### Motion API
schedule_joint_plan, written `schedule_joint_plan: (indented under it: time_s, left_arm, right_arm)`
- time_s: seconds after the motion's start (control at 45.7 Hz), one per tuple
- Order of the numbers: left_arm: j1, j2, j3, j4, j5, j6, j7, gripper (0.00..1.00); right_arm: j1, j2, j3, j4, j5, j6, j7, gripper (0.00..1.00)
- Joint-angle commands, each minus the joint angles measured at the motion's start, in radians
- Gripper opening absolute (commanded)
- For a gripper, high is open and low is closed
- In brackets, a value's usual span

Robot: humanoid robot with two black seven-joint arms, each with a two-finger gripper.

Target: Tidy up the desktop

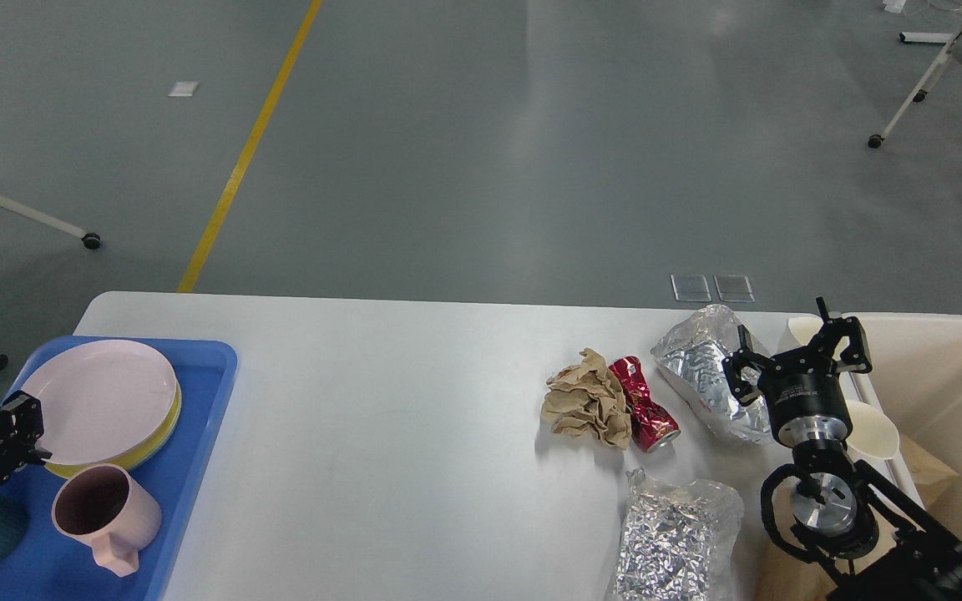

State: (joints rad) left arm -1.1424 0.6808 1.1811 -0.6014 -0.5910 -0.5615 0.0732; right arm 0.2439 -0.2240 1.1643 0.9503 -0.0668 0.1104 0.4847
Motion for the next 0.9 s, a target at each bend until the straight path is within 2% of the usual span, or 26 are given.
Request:
schedule_joint_plan:
  time_s: [0.0, 0.35, 0.415, 0.459, 0.525, 0.547, 0.59, 0.678, 0.875]
  left_arm:
    - [0.000, 0.000, 0.000, 0.000, -0.001, 0.002, 0.000, 0.00]
    - [0.001, 0.000, 0.000, 0.002, -0.001, 0.008, -0.001, 0.01]
    - [0.001, 0.000, 0.000, 0.002, -0.001, 0.014, -0.004, 0.03]
    - [0.001, 0.000, 0.003, 0.005, 0.000, 0.026, -0.007, 0.21]
    - [0.001, 0.000, 0.003, 0.008, 0.008, 0.066, -0.010, 0.60]
    - [0.003, 0.000, 0.003, 0.006, 0.010, 0.089, -0.010, 0.70]
    - [0.004, -0.003, 0.002, 0.005, 0.011, 0.118, -0.009, 0.81]
    - [0.004, -0.006, 0.003, 0.003, 0.011, 0.135, -0.006, 0.91]
    - [0.004, -0.004, 0.003, 0.003, 0.011, 0.135, -0.009, 0.93]
  right_arm:
    - [0.000, 0.000, 0.000, 0.001, 0.001, 0.000, 0.000, 1.00]
    - [0.000, 0.000, 0.000, 0.001, 0.001, 0.000, 0.000, 1.00]
    - [0.000, 0.000, 0.000, 0.001, -0.001, 0.000, 0.000, 1.00]
    - [0.000, 0.000, 0.000, 0.001, 0.001, 0.000, 0.000, 1.00]
    - [0.000, 0.000, 0.000, -0.001, 0.001, 0.000, 0.000, 1.00]
    - [0.000, 0.000, 0.000, 0.001, -0.001, 0.000, 0.000, 1.00]
    - [0.000, 0.000, 0.000, 0.001, -0.001, 0.000, 0.000, 1.00]
    - [0.000, 0.000, 0.000, 0.001, 0.001, 0.000, 0.000, 1.00]
    - [0.000, 0.000, 0.000, 0.001, -0.001, 0.000, 0.000, 1.00]
